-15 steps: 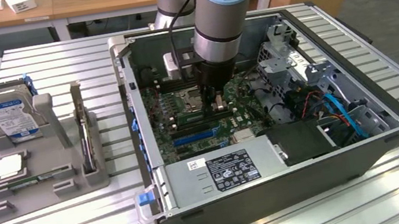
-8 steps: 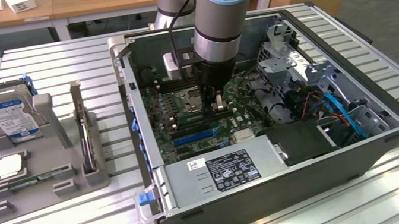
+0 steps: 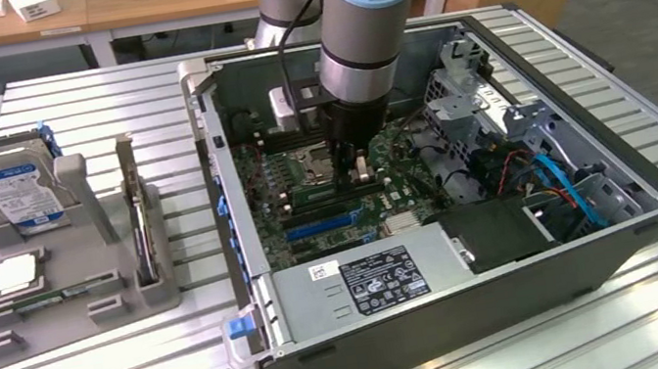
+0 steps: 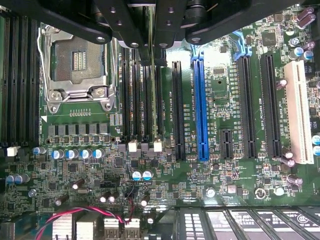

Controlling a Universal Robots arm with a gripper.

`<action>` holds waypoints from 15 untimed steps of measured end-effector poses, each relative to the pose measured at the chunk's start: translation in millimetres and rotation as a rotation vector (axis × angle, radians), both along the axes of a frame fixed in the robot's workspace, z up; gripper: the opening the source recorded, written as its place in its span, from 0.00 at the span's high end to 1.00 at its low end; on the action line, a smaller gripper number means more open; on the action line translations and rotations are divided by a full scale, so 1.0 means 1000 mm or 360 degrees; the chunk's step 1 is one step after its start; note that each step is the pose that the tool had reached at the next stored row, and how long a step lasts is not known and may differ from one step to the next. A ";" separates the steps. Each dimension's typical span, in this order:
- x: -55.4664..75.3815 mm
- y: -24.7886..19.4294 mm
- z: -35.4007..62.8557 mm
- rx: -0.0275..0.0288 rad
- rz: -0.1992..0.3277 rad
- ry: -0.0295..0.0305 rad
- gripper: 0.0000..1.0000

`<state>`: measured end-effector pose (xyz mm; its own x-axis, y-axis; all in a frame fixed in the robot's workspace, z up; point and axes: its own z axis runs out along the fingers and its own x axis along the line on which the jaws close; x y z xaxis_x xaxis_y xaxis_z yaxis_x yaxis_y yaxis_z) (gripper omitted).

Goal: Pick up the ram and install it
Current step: 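Insert the ram into the slot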

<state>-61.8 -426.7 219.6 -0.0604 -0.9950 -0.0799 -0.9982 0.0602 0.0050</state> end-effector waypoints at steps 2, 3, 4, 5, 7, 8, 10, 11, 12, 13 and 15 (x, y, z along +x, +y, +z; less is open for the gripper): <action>0.000 0.0000 -0.0001 0.00000 0.0003 0.00000 0.87; 0.000 0.0000 -0.0001 -0.00002 0.0003 0.00000 0.87; 0.000 0.0000 -0.0001 -0.00002 0.0003 0.00000 0.87; 0.000 0.0000 -0.0001 -0.00003 0.0004 -0.00001 0.87; 0.000 0.0000 -0.0001 -0.00001 0.0004 -0.00001 0.87; 0.000 0.0000 -0.0001 -0.00001 0.0004 -0.00001 0.87; 0.000 0.0000 -0.0001 0.00000 0.0004 -0.00001 0.87; 0.000 0.0000 -0.0001 -0.00001 0.0004 -0.00001 0.87; 0.000 0.0000 -0.0001 -0.00002 0.0004 -0.00001 0.87; 0.000 0.0000 -0.0001 -0.00002 0.0004 0.00000 0.87; 0.000 0.0000 -0.0001 -0.00002 0.0004 0.00003 0.87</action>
<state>-61.6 -426.7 219.5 -0.0577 -0.9951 -0.0797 -0.9983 0.0574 0.0052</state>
